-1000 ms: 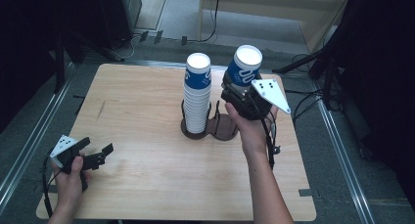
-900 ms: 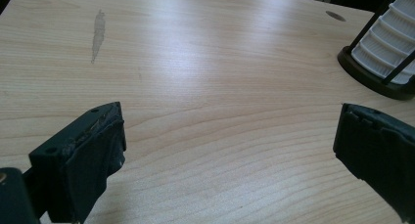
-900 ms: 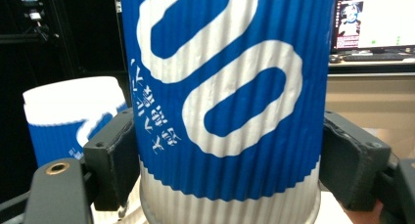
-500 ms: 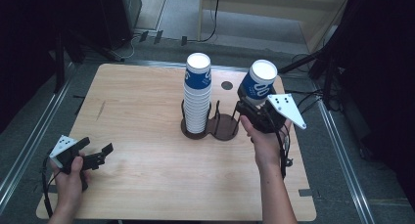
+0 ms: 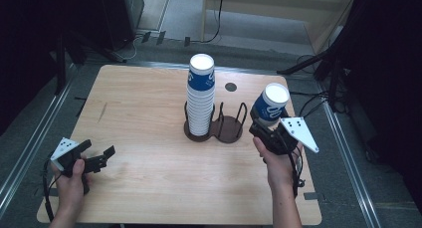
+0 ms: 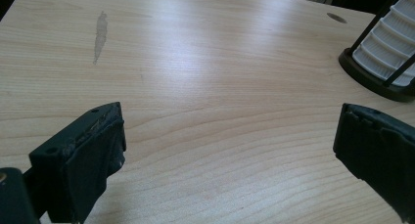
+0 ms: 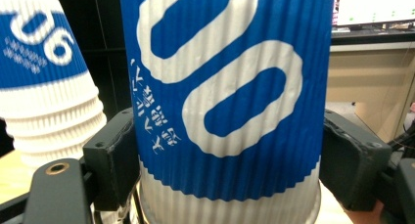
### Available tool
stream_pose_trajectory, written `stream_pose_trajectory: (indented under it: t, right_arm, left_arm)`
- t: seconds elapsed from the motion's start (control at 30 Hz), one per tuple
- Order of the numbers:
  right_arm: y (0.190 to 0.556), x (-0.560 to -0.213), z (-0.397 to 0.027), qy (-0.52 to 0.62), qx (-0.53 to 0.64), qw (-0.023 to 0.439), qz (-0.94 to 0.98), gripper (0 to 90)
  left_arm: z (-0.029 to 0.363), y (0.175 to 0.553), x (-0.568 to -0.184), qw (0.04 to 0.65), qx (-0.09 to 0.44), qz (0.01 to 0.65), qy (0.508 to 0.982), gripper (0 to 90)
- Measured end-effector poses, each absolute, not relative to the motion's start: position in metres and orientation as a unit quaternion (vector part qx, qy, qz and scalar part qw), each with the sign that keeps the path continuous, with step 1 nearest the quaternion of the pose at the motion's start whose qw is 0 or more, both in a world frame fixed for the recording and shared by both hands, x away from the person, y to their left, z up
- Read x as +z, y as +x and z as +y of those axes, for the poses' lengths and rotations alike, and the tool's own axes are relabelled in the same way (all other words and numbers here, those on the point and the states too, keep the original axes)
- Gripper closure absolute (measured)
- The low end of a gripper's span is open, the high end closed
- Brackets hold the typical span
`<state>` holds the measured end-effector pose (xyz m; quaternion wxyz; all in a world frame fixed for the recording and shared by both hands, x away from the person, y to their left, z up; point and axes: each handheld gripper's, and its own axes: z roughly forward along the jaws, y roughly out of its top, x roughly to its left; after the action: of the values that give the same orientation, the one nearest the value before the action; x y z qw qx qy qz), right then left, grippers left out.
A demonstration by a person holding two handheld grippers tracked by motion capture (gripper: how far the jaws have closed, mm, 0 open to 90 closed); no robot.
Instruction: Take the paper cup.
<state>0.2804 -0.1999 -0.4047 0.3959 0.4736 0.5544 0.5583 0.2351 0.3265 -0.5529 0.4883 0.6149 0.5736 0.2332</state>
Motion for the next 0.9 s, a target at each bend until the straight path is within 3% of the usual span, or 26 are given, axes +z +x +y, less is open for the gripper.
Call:
stream_pose_trajectory:
  t: [0.9]
  right_arm:
    - [0.262, -0.464, -0.207, 0.495, 0.515, 0.393, 0.580, 19.2]
  left_arm:
    - [0.329, 0.233, -0.553, 0.500, 0.232, 0.570, 0.610, 0.0]
